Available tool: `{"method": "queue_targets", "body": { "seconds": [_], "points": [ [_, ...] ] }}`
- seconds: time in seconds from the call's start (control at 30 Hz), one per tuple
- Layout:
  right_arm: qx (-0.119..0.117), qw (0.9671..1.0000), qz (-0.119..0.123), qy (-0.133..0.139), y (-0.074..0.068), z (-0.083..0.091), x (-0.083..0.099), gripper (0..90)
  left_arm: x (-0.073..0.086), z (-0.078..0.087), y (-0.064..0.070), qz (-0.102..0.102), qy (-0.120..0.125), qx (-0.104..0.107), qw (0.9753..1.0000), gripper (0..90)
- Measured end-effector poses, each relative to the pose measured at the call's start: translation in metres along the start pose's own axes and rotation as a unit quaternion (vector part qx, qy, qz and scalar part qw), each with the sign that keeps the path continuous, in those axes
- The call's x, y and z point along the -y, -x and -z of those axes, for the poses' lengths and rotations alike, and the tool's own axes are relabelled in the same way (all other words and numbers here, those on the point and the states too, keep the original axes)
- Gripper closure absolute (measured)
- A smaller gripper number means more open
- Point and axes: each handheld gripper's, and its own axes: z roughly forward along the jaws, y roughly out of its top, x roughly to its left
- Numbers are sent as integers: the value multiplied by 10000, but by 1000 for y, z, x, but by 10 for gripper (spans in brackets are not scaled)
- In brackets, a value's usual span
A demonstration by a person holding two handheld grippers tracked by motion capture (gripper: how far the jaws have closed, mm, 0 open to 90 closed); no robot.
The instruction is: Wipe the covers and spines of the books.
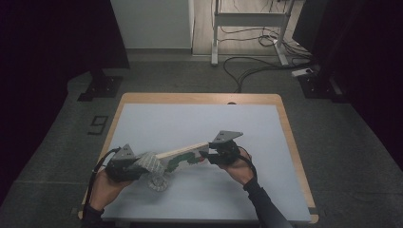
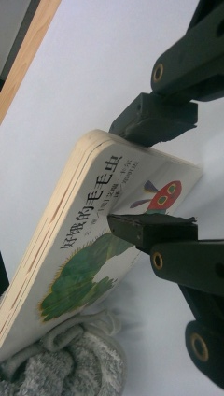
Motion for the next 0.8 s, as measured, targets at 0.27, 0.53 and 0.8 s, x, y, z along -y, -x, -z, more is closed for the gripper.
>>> {"method": "queue_targets", "body": {
  "seconds": [0.27, 0.53, 0.8],
  "points": [
    [-3, 10000, -10, 29, 0, 0, 1, 542, 13, -20, -4, 117, -238, 111, 9996, 588],
    [-3, 10000, -28, 47, 0, 0, 2, 542, 30, -39, -9, 387, -210, 364, 9984, 581],
    [-5, 10000, -12, 33, 0, 0, 1, 543, 28, -32, -8, 293, -61, 319, 9990, 587]
  ]
}}
